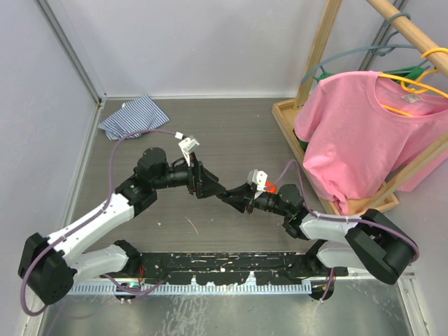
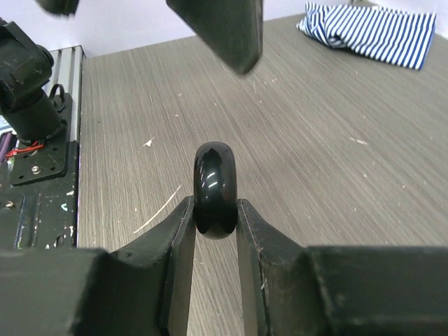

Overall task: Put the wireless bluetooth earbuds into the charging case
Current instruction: Close the charging case, then place the charging case at the center of the board.

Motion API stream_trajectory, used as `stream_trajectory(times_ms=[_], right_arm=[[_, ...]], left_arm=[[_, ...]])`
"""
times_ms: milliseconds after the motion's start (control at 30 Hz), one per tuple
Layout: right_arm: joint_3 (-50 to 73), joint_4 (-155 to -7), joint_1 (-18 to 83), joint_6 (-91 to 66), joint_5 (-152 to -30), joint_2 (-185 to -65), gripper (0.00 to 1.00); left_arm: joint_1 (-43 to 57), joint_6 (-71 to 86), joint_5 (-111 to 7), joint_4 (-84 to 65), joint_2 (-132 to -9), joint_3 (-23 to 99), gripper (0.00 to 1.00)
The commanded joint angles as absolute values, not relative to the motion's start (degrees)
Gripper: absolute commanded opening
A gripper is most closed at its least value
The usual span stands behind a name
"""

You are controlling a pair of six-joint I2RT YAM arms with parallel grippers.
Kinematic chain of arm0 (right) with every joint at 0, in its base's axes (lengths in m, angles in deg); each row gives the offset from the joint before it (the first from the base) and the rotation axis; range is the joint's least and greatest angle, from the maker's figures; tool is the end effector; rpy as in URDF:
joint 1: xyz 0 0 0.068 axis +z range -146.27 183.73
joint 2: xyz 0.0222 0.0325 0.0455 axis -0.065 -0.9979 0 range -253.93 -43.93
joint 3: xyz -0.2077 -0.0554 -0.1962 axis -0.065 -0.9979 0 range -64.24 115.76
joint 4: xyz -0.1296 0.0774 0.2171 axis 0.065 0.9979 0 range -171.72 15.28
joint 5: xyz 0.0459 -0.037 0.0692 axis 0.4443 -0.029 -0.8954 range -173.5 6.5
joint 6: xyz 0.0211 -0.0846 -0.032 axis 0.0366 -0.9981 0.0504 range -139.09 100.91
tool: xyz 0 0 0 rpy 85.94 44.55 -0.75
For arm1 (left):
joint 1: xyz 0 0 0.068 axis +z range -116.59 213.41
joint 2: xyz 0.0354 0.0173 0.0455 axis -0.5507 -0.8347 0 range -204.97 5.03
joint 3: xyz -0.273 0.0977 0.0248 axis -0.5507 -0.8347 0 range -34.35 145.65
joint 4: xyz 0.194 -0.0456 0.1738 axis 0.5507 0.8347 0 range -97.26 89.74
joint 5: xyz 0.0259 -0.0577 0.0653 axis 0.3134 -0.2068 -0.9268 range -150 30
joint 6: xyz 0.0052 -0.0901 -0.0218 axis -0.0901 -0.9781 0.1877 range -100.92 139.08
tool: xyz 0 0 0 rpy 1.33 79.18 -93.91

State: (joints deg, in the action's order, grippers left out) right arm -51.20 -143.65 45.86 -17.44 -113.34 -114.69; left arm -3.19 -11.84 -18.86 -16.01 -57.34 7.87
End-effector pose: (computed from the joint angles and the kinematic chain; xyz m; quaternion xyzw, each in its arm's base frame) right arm 0.1620 0.2027 0.2134 -0.4046 0.5519 0.4265 0.5914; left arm 0.1895 -0.2091 0.3077 0.2582 0.7126 -0.5556 0.3418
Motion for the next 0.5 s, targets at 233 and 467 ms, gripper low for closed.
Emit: stream_trajectory(times_ms=[233,467], right_arm=[[-44.0,-120.0,45.2,-9.7,-102.4,-109.6,0.06],[-40.7,-111.8,44.6,-2.2,-94.1,-113.6,0.06]], left_arm=[[-2.8,-2.5,-58.9,-7.6,-44.9,-0.1,0.77],[-2.8,-2.0,-73.8,-7.6,-40.7,-5.3,0.83]])
